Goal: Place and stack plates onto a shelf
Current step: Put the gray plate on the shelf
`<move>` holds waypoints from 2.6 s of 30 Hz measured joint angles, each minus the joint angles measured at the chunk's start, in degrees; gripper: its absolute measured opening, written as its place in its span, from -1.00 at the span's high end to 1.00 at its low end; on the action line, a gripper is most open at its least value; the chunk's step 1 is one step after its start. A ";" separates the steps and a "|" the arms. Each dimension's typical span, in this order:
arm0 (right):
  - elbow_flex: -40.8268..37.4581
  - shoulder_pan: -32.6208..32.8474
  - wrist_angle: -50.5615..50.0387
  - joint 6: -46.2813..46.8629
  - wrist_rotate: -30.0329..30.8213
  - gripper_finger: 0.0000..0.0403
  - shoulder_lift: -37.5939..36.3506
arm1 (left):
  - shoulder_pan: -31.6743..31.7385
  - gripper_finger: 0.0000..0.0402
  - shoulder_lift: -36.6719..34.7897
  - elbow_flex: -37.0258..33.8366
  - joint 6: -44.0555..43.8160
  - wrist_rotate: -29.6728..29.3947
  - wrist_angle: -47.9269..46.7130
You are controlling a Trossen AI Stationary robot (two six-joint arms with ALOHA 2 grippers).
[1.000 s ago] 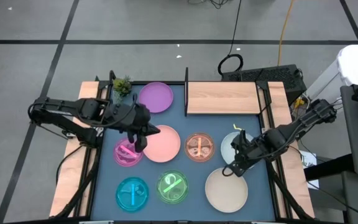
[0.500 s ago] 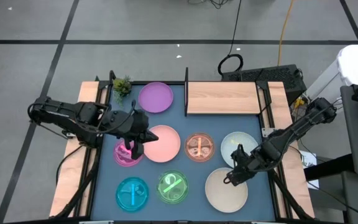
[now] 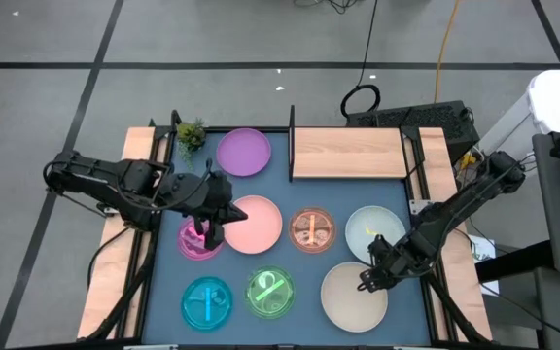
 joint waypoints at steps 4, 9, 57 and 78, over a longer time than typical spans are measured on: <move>-4.41 0.01 5.00 0.93 0.13 0.16 0.00 | 0.02 0.98 0.00 0.00 0.86 0.00 0.00; -7.40 0.01 7.90 1.91 0.18 0.26 0.04 | 0.02 0.98 0.00 0.00 1.05 0.00 0.00; 4.21 -0.01 10.27 1.11 4.33 1.00 0.07 | 3.50 0.98 0.26 0.00 3.13 -2.17 0.05; 15.82 -0.23 -5.49 9.93 24.46 1.00 -6.94 | 4.98 0.98 0.28 0.00 3.09 -2.10 0.06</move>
